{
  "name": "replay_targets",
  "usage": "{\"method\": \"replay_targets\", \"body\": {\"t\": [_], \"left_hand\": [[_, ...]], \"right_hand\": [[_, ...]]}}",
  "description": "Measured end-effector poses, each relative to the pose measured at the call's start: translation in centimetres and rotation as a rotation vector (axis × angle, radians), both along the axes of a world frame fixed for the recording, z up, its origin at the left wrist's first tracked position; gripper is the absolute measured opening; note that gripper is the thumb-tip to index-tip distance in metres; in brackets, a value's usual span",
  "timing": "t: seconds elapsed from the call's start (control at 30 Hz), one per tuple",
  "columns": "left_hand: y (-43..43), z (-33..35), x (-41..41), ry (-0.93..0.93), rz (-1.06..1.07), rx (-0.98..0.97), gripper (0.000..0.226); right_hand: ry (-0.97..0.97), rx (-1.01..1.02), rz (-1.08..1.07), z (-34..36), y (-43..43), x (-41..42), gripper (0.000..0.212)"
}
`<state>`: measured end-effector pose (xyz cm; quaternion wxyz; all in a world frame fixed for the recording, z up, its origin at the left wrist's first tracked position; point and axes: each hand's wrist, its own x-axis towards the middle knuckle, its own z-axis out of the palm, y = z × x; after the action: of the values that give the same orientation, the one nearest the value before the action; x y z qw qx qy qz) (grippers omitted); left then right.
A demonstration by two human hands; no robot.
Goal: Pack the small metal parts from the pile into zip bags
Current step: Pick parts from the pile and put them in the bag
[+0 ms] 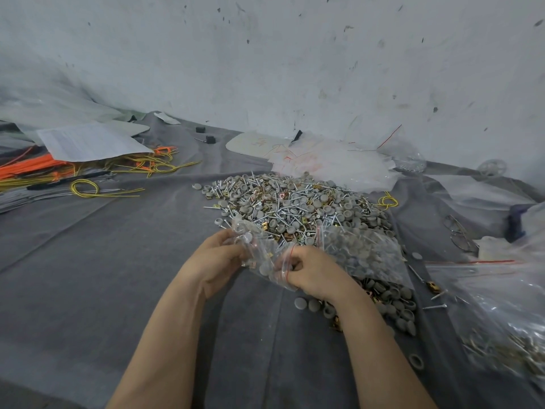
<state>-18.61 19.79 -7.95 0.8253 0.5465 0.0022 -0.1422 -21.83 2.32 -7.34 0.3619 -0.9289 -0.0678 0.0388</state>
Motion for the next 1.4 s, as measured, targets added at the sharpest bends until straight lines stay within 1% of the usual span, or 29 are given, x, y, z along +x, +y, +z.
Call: {"method": "replay_targets", "body": {"t": [0.07, 0.17, 0.33, 0.43, 0.53, 0.63, 0.7, 0.77, 0.83, 1.0, 1.07, 1.13, 1.17, 1.2, 1.27, 1.33, 1.4], "left_hand": [[0.0, 0.0, 0.0, 0.004, 0.010, 0.025, 0.033], [-0.1, 0.1, 0.0, 0.025, 0.022, 0.045, 0.034], [-0.1, -0.1, 0.2, 0.043, 0.033, 0.098, 0.040], [-0.2, -0.3, 0.2, 0.020, 0.039, 0.171, 0.043], [-0.2, -0.7, 0.1, -0.087, -0.029, 0.326, 0.040], [0.1, -0.8, 0.2, -0.280, -0.112, 0.634, 0.045], [0.0, -0.8, 0.0, -0.358, -0.144, 0.707, 0.050], [-0.2, -0.9, -0.1, -0.384, -0.164, 0.717, 0.054], [-0.2, -0.8, -0.1, -0.398, -0.166, 0.723, 0.052], [-0.4, -0.4, -0.5, -0.408, -0.064, 0.529, 0.019], [-0.6, -0.1, -0.7, -0.408, -0.069, 0.474, 0.010], [-0.8, 0.1, -0.8, -0.411, -0.078, 0.472, 0.009], [-1.0, 0.2, -0.9, -0.409, -0.070, 0.475, 0.008], [-1.1, 0.1, -0.9, -0.394, -0.054, 0.467, 0.007], [-1.2, -0.3, -0.9, -0.303, 0.017, 0.395, 0.008], [-1.3, -0.6, -0.7, -0.226, 0.096, 0.351, 0.015], [-1.5, -0.8, -0.7, -0.211, 0.118, 0.363, 0.016]], "right_hand": [[0.000, -0.004, -0.006, 0.0, 0.1, -0.1, 0.022], [0.008, -0.004, -0.025, 0.0, 0.2, -0.2, 0.022], [-0.035, -0.035, 0.006, -0.1, 0.7, -0.1, 0.016], [-0.031, -0.044, 0.011, -0.3, 0.7, 0.1, 0.015], [-0.042, -0.036, 0.019, -0.5, 0.6, 0.1, 0.014], [-0.060, -0.025, 0.023, -0.6, 0.4, 0.3, 0.017], [-0.075, 0.001, 0.018, -0.7, 0.3, 0.4, 0.013], [-0.098, 0.035, 0.022, -0.6, 0.2, 0.4, 0.016], [-0.096, 0.076, 0.024, -0.4, 0.2, 0.3, 0.022], [-0.033, 0.194, 0.010, 0.0, 0.0, 0.4, 0.014], [-0.008, 0.254, 0.035, 0.3, 0.0, 0.2, 0.021], [0.016, 0.292, 0.059, 0.3, 0.1, 0.0, 0.030], [0.028, 0.313, 0.057, 0.2, 0.1, 0.0, 0.028], [0.036, 0.344, 0.049, 0.1, 0.0, 0.1, 0.022], [0.037, 0.427, 0.000, 0.0, -0.3, 0.4, 0.012], [0.042, 0.503, -0.060, 0.1, -0.5, 0.6, 0.015], [0.020, 0.470, -0.077, 0.1, -0.2, 0.8, 0.015]]}}
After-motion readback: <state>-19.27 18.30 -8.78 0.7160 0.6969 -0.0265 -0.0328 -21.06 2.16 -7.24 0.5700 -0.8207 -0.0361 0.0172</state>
